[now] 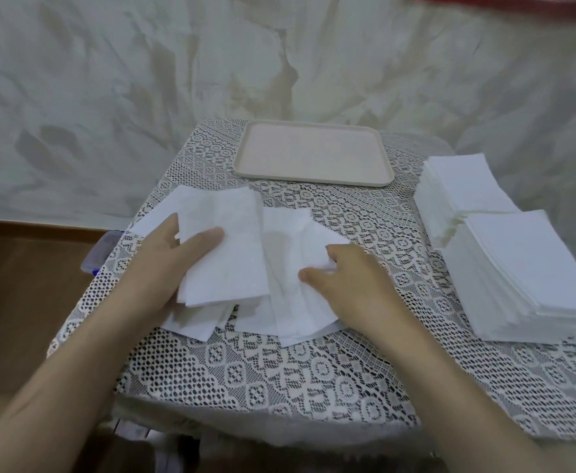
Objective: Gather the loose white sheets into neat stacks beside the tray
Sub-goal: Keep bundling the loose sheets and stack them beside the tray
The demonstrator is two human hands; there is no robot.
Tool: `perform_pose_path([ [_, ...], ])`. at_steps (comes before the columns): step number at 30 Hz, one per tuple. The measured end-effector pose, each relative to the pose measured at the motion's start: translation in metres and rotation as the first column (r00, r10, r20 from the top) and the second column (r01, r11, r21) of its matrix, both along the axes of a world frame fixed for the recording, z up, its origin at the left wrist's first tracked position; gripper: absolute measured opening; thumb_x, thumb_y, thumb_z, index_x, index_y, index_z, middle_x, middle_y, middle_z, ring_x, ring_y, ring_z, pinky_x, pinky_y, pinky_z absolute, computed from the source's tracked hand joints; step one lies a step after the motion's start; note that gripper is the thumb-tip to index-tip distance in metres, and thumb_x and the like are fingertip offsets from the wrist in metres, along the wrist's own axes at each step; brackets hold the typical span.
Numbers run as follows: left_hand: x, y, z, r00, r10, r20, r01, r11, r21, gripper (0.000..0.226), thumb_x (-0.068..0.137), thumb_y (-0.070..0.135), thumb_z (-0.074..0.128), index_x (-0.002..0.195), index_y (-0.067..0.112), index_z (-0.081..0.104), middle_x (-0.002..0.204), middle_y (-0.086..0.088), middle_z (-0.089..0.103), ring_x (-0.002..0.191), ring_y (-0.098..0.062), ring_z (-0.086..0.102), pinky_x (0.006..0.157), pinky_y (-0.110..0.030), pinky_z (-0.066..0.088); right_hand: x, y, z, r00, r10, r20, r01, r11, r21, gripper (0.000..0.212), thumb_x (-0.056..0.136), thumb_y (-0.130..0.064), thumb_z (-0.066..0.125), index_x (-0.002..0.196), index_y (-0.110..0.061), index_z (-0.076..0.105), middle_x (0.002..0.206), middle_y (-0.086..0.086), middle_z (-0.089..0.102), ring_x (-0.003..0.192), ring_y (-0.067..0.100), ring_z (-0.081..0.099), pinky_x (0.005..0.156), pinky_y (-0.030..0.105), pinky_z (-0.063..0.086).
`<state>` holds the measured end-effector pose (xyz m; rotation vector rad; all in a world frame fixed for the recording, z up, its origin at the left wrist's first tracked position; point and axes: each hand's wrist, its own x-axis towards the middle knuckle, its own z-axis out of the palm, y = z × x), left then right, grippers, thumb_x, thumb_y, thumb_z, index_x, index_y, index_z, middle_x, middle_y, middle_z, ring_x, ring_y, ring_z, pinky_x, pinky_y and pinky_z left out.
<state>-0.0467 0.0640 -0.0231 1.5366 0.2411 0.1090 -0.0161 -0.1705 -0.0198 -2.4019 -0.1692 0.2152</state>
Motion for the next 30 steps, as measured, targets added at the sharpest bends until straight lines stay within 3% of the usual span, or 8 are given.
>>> perform_pose_path([
  [5,0.000,-0.001,0.002,1.000,-0.001,-0.004,0.001,1.000,0.002,0.029,0.091,0.026,0.070,0.120,0.028,0.067,0.104,0.000,0.081,0.085,-0.017,0.079,0.063,-0.032,0.062,0.014,-0.034,0.009,0.998,-0.012,-0.053,0.022,0.982,0.190,0.014,0.096,-0.026,0.066,0.105,-0.015,0.068,0.096,0.000,0.073,0.088,0.021,0.070,0.078,0.042,0.058],
  [9,-0.002,-0.010,0.003,1.000,0.004,-0.026,-0.004,1.000,0.015,0.018,0.101,0.024,0.063,0.119,0.026,0.066,0.100,0.000,0.080,0.077,-0.012,0.078,0.056,-0.026,0.060,0.018,-0.052,0.007,0.996,-0.033,-0.086,0.057,0.951,0.304,0.014,0.096,-0.020,0.069,0.109,-0.018,0.070,0.096,-0.007,0.075,0.084,0.013,0.072,0.072,0.032,0.057],
  [14,-0.001,-0.016,0.002,0.998,0.036,-0.056,-0.034,0.999,0.024,0.033,0.104,0.037,0.061,0.127,0.013,0.063,0.116,-0.016,0.075,0.102,-0.035,0.075,0.083,-0.048,0.058,0.020,-0.051,0.004,0.986,-0.066,-0.151,0.119,0.922,0.369,0.010,0.094,-0.024,0.072,0.100,-0.016,0.074,0.094,-0.004,0.076,0.085,0.017,0.073,0.071,0.034,0.056],
  [19,0.004,-0.017,0.000,0.997,0.053,-0.060,-0.055,0.998,-0.032,0.057,0.096,0.045,0.071,0.144,0.019,0.055,0.119,-0.011,0.076,0.101,-0.030,0.076,0.085,-0.047,0.058,0.018,-0.042,0.002,0.993,-0.027,-0.116,0.066,0.936,0.346,0.007,0.096,-0.023,0.069,0.093,-0.019,0.073,0.084,-0.010,0.074,0.075,0.009,0.070,0.065,0.029,0.053],
  [21,0.004,-0.018,0.000,0.998,0.045,-0.037,-0.045,0.999,-0.022,0.048,0.100,0.041,0.068,0.140,0.018,0.058,0.118,-0.011,0.076,0.097,-0.026,0.076,0.084,-0.046,0.057,0.019,-0.044,0.002,0.996,-0.061,-0.067,0.083,0.917,0.389,0.008,0.098,-0.022,0.066,0.096,-0.025,0.073,0.089,-0.012,0.076,0.081,0.007,0.072,0.073,0.032,0.057],
  [25,0.001,-0.020,0.001,0.999,0.045,-0.030,-0.046,0.997,-0.059,0.045,0.103,0.037,0.062,0.144,0.019,0.057,0.120,-0.009,0.077,0.108,-0.031,0.074,0.101,-0.062,0.053,0.020,-0.048,0.013,0.988,-0.133,-0.081,0.154,0.756,0.637,0.012,0.098,-0.013,0.066,0.096,-0.021,0.075,0.095,-0.008,0.080,0.090,0.013,0.077,0.086,0.041,0.061],
  [28,-0.001,-0.022,0.003,0.999,0.041,-0.026,-0.044,0.990,-0.135,0.052,0.103,0.035,0.061,0.151,0.017,0.050,0.125,-0.003,0.076,0.114,-0.027,0.074,0.104,-0.058,0.055,0.015,-0.045,0.027,0.987,-0.074,-0.145,0.160,0.607,0.779,0.012,0.097,-0.010,0.065,0.099,-0.015,0.076,0.099,0.002,0.080,0.095,0.022,0.077,0.088,0.042,0.061],
  [30,-0.005,-0.027,0.006,1.000,0.016,-0.008,-0.018,0.983,-0.183,0.054,0.104,0.032,0.060,0.154,0.015,0.047,0.129,-0.002,0.075,0.116,-0.024,0.074,0.102,-0.052,0.058,0.009,-0.037,0.032,0.992,-0.016,-0.124,0.108,0.604,0.790,0.011,0.095,-0.009,0.066,0.099,-0.012,0.076,0.098,0.004,0.080,0.093,0.023,0.077,0.083,0.039,0.063],
])
